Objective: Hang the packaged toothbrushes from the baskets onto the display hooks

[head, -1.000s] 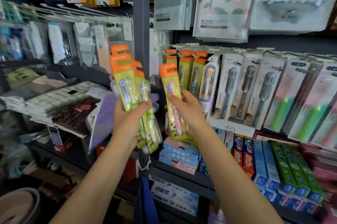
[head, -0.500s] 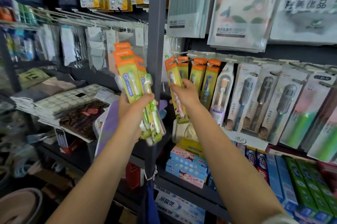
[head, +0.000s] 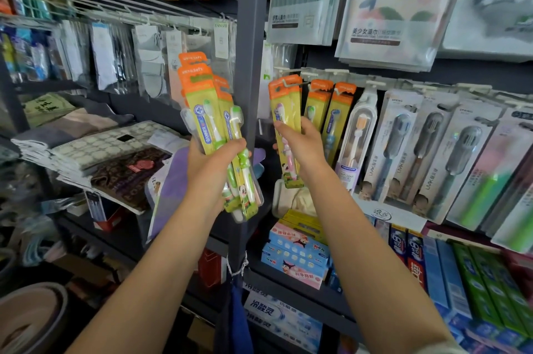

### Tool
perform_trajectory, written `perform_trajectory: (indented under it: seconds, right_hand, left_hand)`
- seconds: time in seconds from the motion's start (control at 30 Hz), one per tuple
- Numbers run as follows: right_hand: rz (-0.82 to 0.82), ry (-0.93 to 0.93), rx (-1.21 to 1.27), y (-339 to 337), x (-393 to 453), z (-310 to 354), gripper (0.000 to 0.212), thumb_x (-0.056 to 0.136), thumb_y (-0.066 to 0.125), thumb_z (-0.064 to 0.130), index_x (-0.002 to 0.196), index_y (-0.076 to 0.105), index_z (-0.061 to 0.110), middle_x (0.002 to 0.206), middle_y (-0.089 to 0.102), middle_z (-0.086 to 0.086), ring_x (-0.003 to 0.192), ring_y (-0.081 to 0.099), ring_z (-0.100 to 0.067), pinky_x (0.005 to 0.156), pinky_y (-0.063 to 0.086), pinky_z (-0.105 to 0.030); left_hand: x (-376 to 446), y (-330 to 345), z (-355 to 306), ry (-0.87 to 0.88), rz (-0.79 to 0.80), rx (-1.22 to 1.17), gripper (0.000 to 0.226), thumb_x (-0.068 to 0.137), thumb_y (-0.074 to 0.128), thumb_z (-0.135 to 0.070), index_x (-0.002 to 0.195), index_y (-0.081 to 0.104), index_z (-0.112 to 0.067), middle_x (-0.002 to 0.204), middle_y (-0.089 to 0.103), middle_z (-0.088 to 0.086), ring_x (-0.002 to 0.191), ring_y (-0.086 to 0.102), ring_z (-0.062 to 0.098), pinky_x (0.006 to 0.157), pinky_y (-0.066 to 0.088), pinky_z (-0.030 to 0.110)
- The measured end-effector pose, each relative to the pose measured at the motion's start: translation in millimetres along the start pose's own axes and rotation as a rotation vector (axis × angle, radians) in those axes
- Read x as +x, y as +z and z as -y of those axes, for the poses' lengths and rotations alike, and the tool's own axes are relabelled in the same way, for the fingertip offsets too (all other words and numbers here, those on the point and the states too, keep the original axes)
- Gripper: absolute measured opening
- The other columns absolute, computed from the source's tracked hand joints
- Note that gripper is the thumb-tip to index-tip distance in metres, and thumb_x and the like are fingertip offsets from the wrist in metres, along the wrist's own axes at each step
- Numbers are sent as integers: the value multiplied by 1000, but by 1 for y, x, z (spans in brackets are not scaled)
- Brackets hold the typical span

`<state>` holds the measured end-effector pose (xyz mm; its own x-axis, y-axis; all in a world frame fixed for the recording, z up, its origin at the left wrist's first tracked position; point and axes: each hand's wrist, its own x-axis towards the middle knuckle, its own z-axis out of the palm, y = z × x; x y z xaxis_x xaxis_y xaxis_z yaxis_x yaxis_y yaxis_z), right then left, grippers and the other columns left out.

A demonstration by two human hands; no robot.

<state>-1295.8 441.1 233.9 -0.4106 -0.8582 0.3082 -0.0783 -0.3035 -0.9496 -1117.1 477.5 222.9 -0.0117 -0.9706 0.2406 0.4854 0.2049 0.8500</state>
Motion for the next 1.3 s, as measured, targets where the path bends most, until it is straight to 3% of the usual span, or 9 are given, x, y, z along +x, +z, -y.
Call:
perform_trajectory:
  seconds: [0.07,0.17,0.3,0.43,0.53,0.63,0.77,1.0,1.3]
  right_hand:
    - [8,-3,15,1,1,1,21,94,72,24,112,67,15,93,73,-7,65,70,-20,62,57,-33]
    - [-1,5,46,1,2,-4,18,96,69,29,110,67,19,89,74,-5,67,72,-24,63,59,-34]
    - [-19,83,63,1,2,-14,40,95,67,46,120,63,16,92,73,-12,67,73,-25,73,62,-41]
    - [-10,133,13,0,-6,-31,38,91,65,58,108,65,25,96,75,-11,81,74,-26,82,62,-43]
    - [20,158,15,-3,-24,-52,28,94,66,48,105,65,22,96,75,-13,77,74,-26,73,63,-38]
    - [27,171,79,-2,-42,-72,23,100,61,38,106,61,16,87,71,-12,65,70,-22,63,60,-31]
    - [-30,210,132,10,-47,-85,30,102,57,40,107,57,10,75,69,-9,56,66,-21,56,57,-31]
    - [-94,269,164,19,-29,-86,29,103,56,39,102,49,11,76,67,-10,53,65,-20,52,57,-30]
    - [-119,413,238,20,-11,-82,59,99,57,49,139,41,9,89,68,-12,68,68,-23,62,61,-33]
  left_hand:
    - [0,0,1,-2,-7,-7,34,86,73,-3,109,62,-25,103,72,9,103,70,37,78,61,40]
    - [0,2,1,-6,-6,-7,39,77,78,-8,109,63,-25,104,72,12,101,70,40,82,60,48]
    - [1,1,2,-9,-7,-9,35,85,74,-1,110,62,-23,104,71,13,99,72,38,79,61,45]
    - [2,0,4,-9,-6,-7,35,85,73,-1,111,61,-22,103,70,13,94,72,35,80,61,46]
    - [1,0,6,-13,-11,0,36,85,73,0,114,61,-19,104,71,14,90,73,32,76,61,41]
    - [-1,-1,7,-16,-1,23,47,80,77,-5,123,60,-11,108,71,19,96,73,35,81,61,47]
    - [-5,-3,9,-39,-7,18,45,86,72,1,127,56,-6,99,70,14,87,74,30,78,60,45]
    - [-8,-8,11,-60,-30,28,57,69,77,-14,122,59,-8,109,71,21,102,70,42,90,57,58]
    - [-5,-12,12,-65,-21,63,59,66,80,-19,121,61,-12,111,72,17,101,71,37,92,55,61]
